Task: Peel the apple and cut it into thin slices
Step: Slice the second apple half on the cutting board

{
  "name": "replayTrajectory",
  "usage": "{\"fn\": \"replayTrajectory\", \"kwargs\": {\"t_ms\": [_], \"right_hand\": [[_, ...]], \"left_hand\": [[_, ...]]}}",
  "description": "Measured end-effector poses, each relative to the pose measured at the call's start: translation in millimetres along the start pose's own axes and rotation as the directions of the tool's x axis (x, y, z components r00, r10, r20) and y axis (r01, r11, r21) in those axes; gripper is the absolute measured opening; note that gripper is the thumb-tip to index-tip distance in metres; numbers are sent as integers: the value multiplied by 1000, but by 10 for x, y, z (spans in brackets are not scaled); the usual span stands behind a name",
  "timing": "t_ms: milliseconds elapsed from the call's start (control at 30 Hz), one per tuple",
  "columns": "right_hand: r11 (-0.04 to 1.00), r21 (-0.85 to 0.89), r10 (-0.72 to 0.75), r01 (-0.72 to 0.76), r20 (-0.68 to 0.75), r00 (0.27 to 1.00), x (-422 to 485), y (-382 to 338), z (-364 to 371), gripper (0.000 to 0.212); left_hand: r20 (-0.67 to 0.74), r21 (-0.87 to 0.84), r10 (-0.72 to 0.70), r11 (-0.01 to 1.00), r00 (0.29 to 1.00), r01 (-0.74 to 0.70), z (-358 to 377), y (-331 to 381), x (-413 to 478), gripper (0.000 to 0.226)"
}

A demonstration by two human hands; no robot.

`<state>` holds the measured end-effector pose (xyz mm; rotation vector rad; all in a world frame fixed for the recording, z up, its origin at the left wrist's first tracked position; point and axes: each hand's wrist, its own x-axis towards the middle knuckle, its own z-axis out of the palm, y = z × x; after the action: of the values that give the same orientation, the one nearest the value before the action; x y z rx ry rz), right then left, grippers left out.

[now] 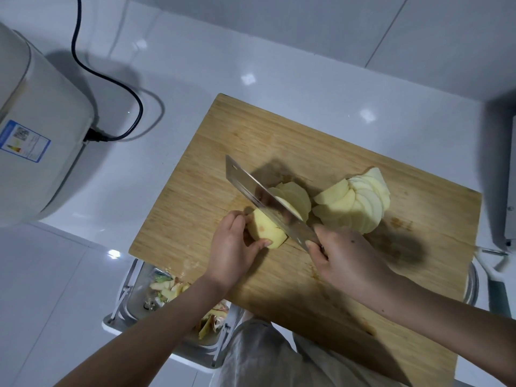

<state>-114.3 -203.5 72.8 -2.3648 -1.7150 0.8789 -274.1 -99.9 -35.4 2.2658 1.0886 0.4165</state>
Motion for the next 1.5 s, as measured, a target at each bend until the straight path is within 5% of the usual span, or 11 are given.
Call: {"fn": "replayTrajectory", "kwargs": {"t_ms": [500, 1500], "right_hand": [[999, 9, 36, -37, 101, 994, 246, -19, 43, 22], [1000, -12, 18, -18, 9, 1000, 343, -25, 322, 17]], "left_hand": [[22, -33, 22, 999, 1000, -21, -4, -27, 8, 57], [-32, -52, 6, 999, 999, -8, 40, -51, -46, 58]]}}
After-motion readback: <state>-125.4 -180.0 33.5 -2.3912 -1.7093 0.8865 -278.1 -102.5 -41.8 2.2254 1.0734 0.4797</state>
